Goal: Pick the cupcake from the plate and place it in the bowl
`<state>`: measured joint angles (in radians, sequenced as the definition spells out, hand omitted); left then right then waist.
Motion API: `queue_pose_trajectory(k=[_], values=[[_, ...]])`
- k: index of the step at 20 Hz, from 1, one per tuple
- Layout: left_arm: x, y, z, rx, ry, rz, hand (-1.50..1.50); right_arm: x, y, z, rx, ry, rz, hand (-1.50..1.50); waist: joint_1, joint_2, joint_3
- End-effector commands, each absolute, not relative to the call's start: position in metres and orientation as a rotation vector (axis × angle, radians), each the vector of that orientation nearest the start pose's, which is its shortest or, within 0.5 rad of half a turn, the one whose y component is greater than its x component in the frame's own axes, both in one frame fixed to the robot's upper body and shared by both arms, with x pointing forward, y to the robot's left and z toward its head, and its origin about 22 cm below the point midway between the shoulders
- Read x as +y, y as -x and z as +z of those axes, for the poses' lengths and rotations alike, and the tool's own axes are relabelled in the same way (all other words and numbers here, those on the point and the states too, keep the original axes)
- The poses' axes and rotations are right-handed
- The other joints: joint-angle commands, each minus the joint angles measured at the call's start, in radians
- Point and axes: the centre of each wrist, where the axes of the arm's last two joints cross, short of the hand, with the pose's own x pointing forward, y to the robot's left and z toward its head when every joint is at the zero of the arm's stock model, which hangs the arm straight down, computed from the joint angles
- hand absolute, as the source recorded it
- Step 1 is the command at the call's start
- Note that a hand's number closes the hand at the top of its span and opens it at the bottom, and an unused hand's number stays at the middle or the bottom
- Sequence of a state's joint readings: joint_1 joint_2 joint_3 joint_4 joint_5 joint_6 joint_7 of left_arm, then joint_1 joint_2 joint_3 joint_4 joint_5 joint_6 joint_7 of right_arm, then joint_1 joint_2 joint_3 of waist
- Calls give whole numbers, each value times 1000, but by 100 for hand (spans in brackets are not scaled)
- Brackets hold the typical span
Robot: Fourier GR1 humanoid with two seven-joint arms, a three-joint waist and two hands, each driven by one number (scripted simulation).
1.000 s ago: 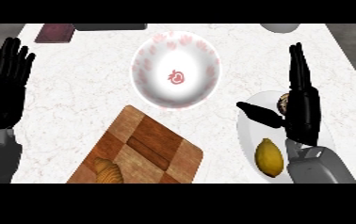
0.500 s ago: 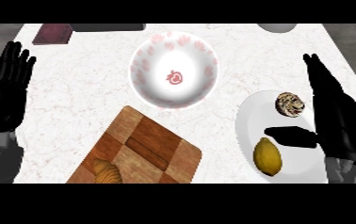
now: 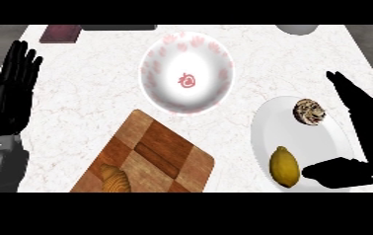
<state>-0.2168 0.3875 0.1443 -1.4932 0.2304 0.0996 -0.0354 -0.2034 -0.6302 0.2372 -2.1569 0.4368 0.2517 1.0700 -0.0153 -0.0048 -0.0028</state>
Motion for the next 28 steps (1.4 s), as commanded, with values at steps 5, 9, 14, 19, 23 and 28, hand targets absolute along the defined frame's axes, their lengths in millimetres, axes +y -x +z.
queue_pose_trajectory(k=[5,9,14,19,23,28], values=[[325,-295,91,-1776,-234,42,0,-231,-227,181,-920,971,783,-150,18,4,2],[338,-282,74,-1782,-240,30,0,-248,-237,170,-901,953,776,-150,20,4,3],[332,-294,84,-1774,-242,15,0,-261,-245,150,-870,942,768,-150,16,5,3],[340,-292,86,-1788,-242,25,0,-285,-257,129,-855,954,748,-150,17,5,3],[329,-298,75,-1783,-262,24,0,-277,-251,109,-866,940,753,-150,14,5,3],[354,-298,104,-1786,-234,31,0,-285,-253,102,-928,909,779,-150,16,4,3]])
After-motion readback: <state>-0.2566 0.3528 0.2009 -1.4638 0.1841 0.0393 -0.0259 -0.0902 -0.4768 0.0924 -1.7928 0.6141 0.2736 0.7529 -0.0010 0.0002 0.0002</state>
